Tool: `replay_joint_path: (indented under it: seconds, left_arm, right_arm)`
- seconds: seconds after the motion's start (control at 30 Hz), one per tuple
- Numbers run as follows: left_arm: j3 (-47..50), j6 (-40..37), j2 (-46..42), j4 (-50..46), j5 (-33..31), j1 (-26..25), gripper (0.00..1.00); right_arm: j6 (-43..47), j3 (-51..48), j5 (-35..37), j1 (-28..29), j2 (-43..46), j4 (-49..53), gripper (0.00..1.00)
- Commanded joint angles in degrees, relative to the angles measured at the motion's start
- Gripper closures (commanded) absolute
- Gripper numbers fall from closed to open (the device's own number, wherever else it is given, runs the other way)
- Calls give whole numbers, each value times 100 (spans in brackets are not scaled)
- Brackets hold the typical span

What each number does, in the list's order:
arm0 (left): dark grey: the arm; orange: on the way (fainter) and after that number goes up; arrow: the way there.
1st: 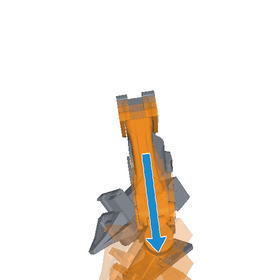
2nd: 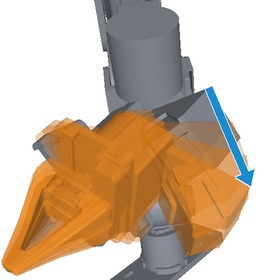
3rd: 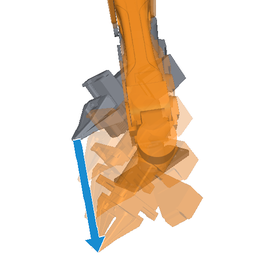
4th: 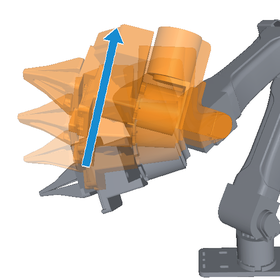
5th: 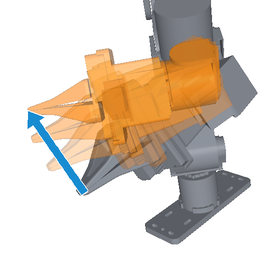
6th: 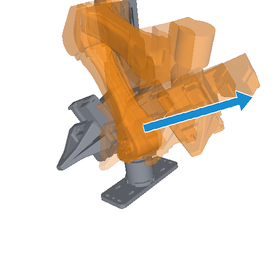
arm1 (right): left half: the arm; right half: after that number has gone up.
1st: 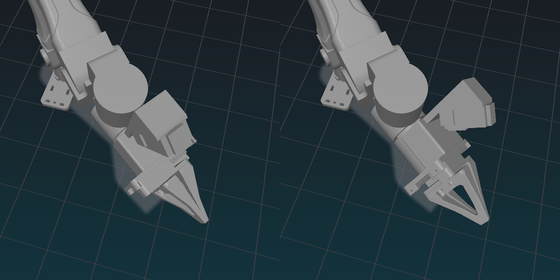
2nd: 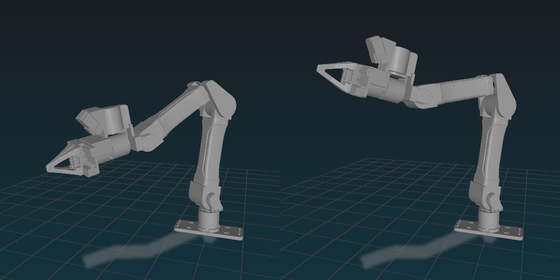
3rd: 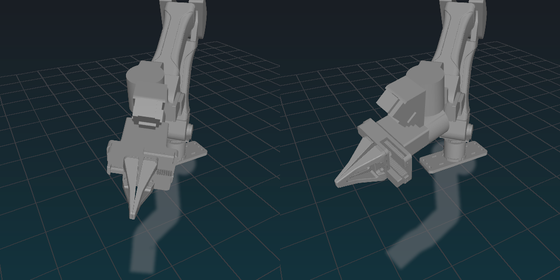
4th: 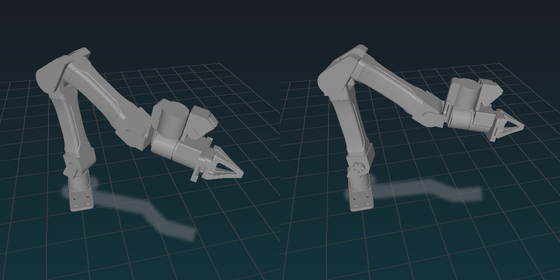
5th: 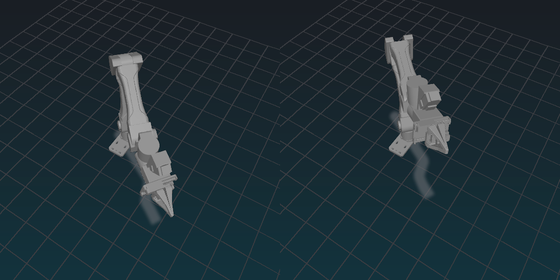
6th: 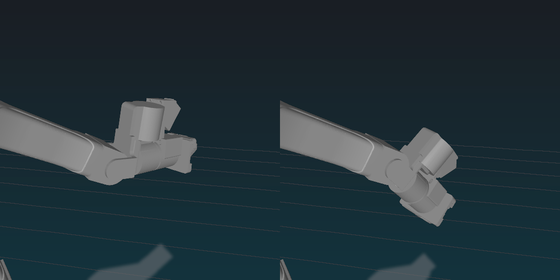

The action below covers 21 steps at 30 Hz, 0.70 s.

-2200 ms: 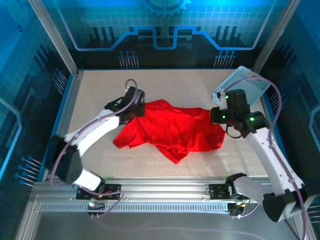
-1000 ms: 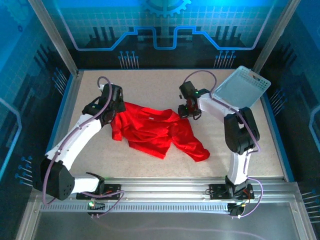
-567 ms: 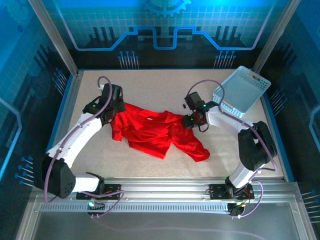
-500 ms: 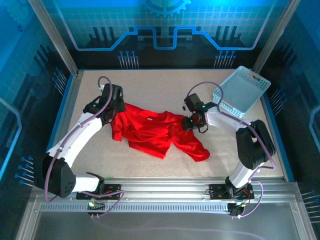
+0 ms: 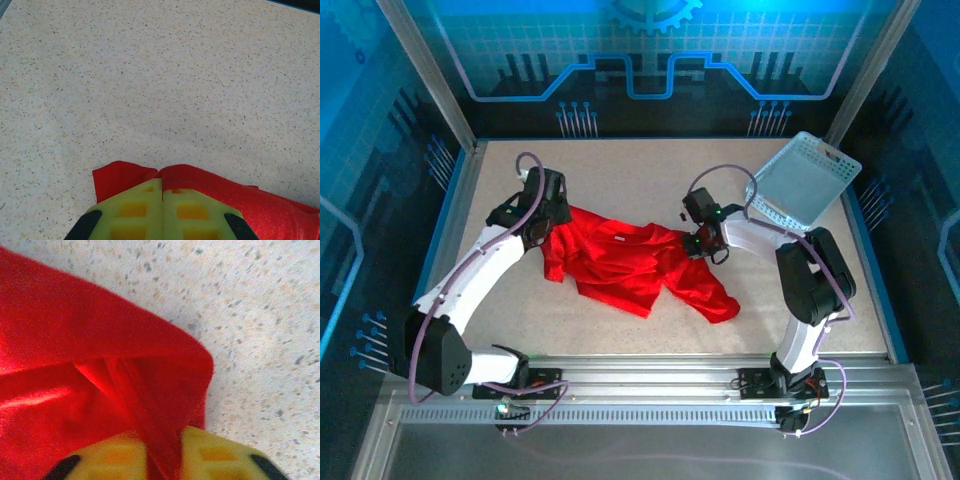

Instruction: Fold the inside-out t-shirt

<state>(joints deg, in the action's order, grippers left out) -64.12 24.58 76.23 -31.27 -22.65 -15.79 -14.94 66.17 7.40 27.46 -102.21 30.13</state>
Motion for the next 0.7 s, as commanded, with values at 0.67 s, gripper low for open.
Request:
replay_joint_path:
  seconds: [0.67]
  left_arm:
    - [-1695, -149, -1961, -27, 86, 226, 100]
  right_arm:
    - [473, 2684, 1014, 49, 3936, 2631, 100]
